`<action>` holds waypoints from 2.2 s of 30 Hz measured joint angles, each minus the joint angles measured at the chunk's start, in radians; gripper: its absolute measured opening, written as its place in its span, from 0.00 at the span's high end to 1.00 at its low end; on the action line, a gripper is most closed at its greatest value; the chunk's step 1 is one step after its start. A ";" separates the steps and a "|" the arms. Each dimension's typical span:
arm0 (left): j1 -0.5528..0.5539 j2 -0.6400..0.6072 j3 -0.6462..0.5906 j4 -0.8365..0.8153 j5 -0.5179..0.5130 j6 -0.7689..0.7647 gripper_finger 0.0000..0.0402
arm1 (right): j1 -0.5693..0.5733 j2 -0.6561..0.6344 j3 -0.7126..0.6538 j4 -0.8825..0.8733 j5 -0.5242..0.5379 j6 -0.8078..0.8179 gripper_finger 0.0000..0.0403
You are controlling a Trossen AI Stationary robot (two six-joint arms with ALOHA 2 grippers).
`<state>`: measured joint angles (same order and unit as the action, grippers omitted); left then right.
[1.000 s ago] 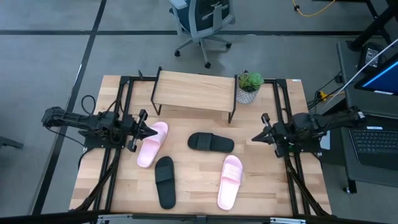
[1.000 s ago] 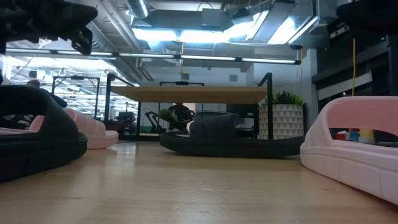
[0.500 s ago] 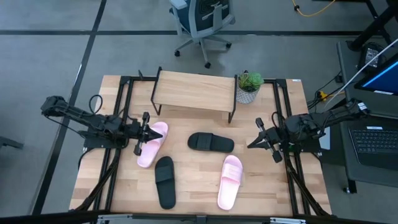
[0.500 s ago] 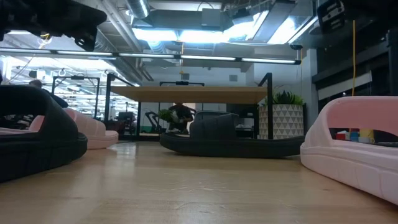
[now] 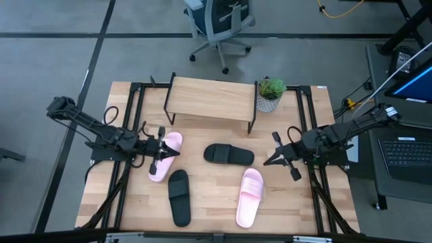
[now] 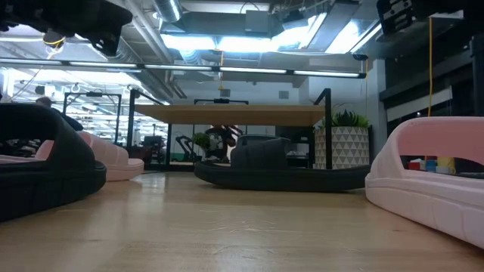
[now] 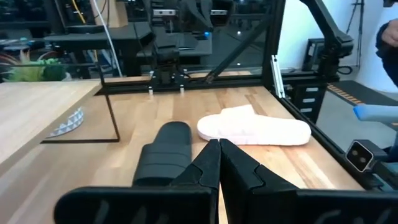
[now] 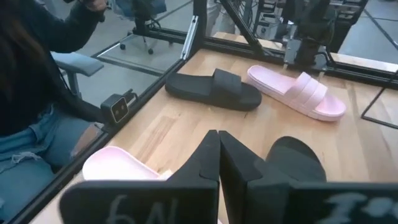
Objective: Pick and place slides into the shelf
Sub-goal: Put the right pink slides on the shelf
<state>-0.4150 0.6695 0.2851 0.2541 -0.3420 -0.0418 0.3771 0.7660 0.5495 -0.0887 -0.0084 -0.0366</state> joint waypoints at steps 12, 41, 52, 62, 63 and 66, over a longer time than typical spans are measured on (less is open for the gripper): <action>-0.067 0.136 0.122 -0.062 -0.068 0.000 1.00 | 0.062 0.106 0.055 0.017 0.028 -0.046 0.99; -0.077 0.497 0.131 0.136 0.020 0.041 1.00 | 0.345 0.665 0.492 -0.329 0.449 0.286 0.99; -0.081 0.577 0.130 0.271 0.043 0.131 1.00 | 0.388 0.881 0.745 -0.621 0.462 0.602 0.99; -0.076 0.582 0.130 0.347 0.101 0.182 1.00 | 0.401 1.049 0.946 -0.963 0.453 0.823 0.99; -0.074 0.582 0.130 0.346 0.101 0.181 1.00 | 0.401 1.060 0.959 -0.976 0.445 0.836 0.99; -0.069 0.582 0.130 0.346 0.100 0.179 1.00 | 0.401 1.080 0.969 -0.996 0.413 0.847 0.99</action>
<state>-0.4836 1.2518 0.4152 0.5999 -0.2417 0.1371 0.7776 1.8459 1.5185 -1.0845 0.4048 0.8104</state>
